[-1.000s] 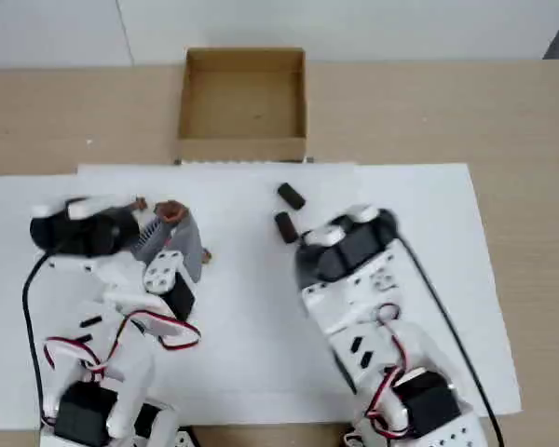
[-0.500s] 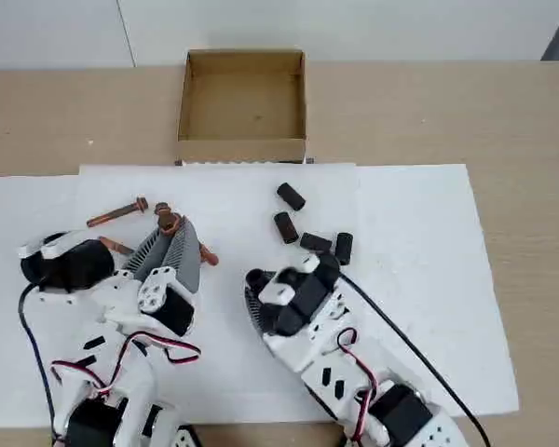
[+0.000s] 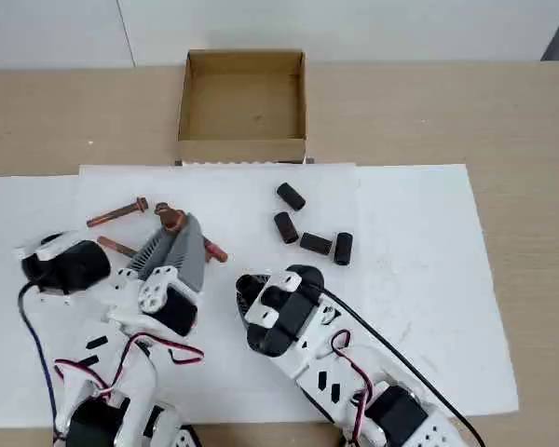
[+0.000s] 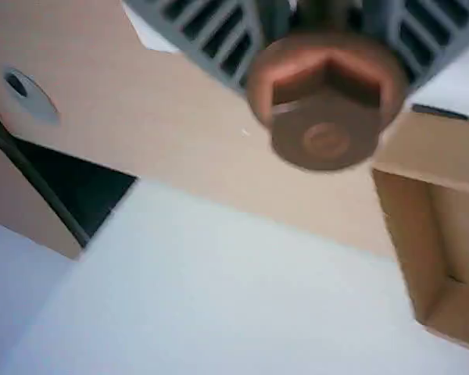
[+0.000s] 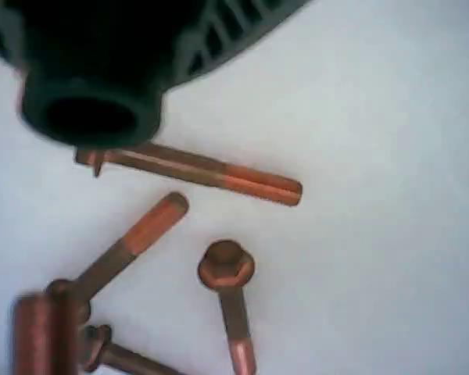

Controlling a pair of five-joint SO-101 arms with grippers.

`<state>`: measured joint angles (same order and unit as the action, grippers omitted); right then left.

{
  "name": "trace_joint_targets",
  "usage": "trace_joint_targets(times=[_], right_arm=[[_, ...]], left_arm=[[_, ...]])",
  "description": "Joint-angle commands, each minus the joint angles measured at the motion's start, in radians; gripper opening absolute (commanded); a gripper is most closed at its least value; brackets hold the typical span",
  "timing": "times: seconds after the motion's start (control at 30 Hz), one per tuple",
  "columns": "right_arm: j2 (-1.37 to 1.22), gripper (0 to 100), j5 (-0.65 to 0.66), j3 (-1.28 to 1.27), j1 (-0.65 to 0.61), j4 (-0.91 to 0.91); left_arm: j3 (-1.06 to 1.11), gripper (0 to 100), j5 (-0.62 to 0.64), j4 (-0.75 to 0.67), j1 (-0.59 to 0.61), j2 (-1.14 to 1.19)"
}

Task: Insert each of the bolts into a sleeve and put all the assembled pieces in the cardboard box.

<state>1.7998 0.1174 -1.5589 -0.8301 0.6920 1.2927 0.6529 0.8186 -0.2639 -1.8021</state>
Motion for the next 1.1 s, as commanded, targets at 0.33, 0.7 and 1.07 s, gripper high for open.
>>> trace_joint_targets(times=[0.33,0.7,1.07], right_arm=[[0.013,0.2,0.026,0.008,0.071,-0.050],[0.013,0.2,0.026,0.008,0.067,-0.050],[0.013,0.2,0.048,0.009,0.067,-0.050]], left_arm=[[-0.012,1,-0.028,0.038,-0.095,-0.011],[-0.010,1,-0.026,0.034,-0.095,-0.011],[-0.001,1,-0.023,0.035,-0.143,-0.008]])
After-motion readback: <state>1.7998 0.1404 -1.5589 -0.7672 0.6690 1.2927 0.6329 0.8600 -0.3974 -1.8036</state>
